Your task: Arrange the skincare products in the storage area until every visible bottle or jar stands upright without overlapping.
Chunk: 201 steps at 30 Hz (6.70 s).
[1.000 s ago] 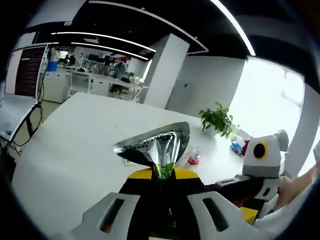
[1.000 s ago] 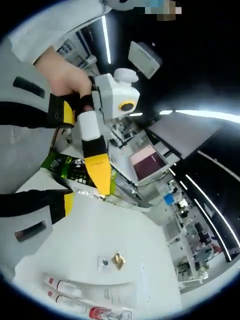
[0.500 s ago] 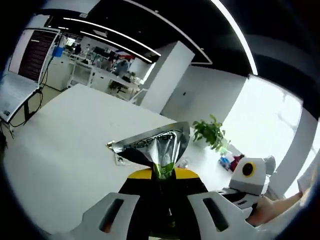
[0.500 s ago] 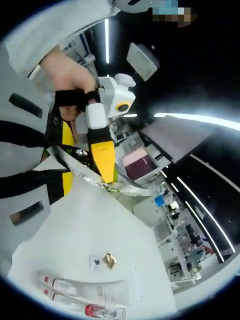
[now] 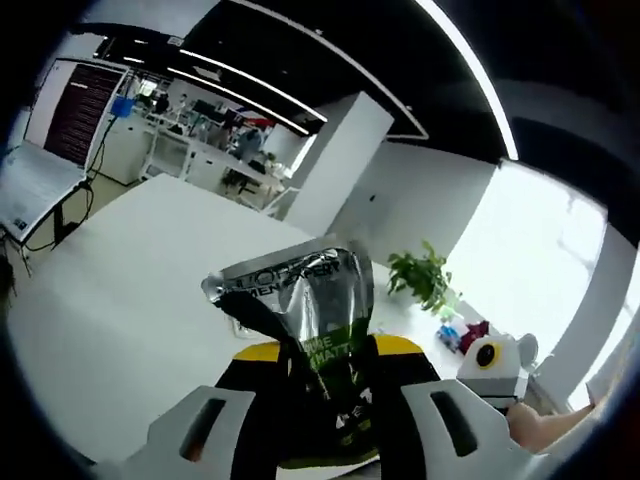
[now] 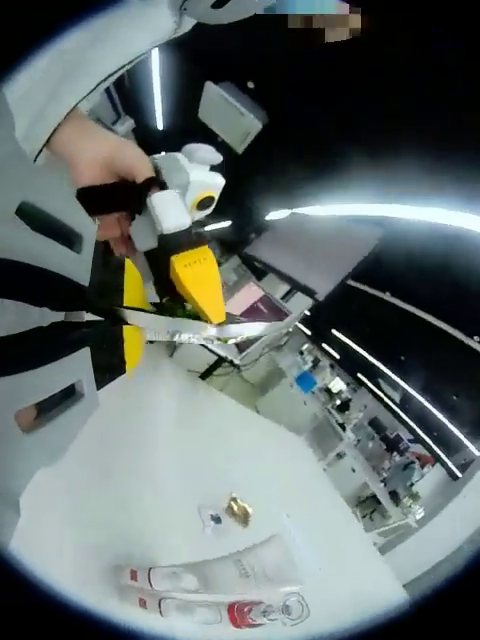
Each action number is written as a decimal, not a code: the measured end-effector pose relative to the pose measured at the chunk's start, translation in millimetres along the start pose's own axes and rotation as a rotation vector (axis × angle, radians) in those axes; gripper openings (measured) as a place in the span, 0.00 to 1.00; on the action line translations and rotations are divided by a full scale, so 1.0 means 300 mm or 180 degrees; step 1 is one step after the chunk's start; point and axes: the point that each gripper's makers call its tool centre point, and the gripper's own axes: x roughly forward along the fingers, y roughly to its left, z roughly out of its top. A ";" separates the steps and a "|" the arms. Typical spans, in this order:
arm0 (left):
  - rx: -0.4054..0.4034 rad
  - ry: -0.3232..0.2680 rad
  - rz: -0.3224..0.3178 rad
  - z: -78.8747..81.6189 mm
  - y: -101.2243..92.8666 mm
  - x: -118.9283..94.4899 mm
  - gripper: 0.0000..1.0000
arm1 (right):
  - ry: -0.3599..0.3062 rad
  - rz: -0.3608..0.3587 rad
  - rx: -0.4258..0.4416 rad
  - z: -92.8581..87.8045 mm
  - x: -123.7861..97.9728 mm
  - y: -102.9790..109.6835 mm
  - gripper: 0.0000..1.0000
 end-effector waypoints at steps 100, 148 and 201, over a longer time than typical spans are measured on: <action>-0.1160 0.0021 -0.1790 0.026 -0.286 -0.146 0.01 | -0.0444 0.1010 0.0552 0.189 -0.114 0.132 0.01; -0.1869 0.0138 -0.1314 -0.176 -0.114 -0.037 0.00 | -0.0510 0.0100 0.1090 0.054 -0.115 -0.073 0.10; -0.1812 0.0831 -0.0367 -0.536 0.193 0.398 0.00 | 0.0380 -0.0960 -0.0077 -0.150 -0.287 -0.303 1.00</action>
